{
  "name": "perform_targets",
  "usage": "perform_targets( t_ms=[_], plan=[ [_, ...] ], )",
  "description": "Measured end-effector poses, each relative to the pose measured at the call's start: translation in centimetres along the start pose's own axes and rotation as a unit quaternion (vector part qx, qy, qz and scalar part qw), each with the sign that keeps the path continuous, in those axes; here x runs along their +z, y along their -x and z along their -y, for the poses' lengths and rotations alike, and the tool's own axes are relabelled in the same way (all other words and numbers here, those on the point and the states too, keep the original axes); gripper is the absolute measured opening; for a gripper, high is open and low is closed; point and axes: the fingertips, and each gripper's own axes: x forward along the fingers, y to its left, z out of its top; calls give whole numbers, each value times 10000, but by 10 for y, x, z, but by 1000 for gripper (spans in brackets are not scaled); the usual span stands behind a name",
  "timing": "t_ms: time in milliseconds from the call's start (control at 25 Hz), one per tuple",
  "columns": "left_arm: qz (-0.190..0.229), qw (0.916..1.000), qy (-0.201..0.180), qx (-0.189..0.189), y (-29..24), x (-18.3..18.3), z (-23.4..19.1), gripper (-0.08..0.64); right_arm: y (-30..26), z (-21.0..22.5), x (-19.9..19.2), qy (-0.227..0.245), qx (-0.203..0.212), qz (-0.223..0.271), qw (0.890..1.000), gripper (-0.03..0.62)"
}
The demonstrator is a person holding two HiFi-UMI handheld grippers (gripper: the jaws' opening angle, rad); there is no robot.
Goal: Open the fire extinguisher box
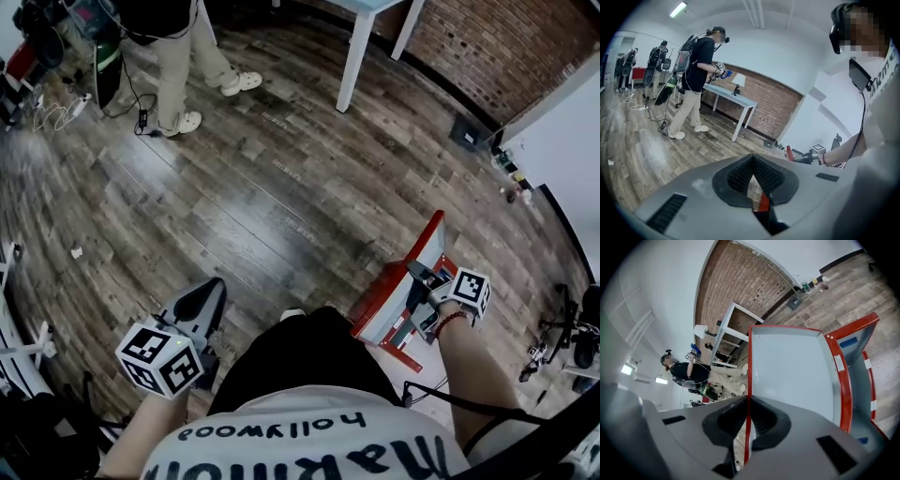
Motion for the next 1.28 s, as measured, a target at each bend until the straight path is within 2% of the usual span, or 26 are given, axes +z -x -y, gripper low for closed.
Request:
perform_targets(
  t_ms=[240,480,960,1280],
  plan=[
    [-91,9999,110,71,-18,2,-6,6,-19,4,-2,-87,17,-14,10000,21],
    [-36,9995,281,161,-29,13,1,6,-38,3,-6,-123,-146,-302,9994,21],
    [-118,9992,91,384,-36,18,12,6,-55,10,-6,-79,-348,-433,9984,21],
    [-96,9994,19,337,-45,25,28,6,-59,9,-7,125,-439,-385,9982,21]
  ],
)
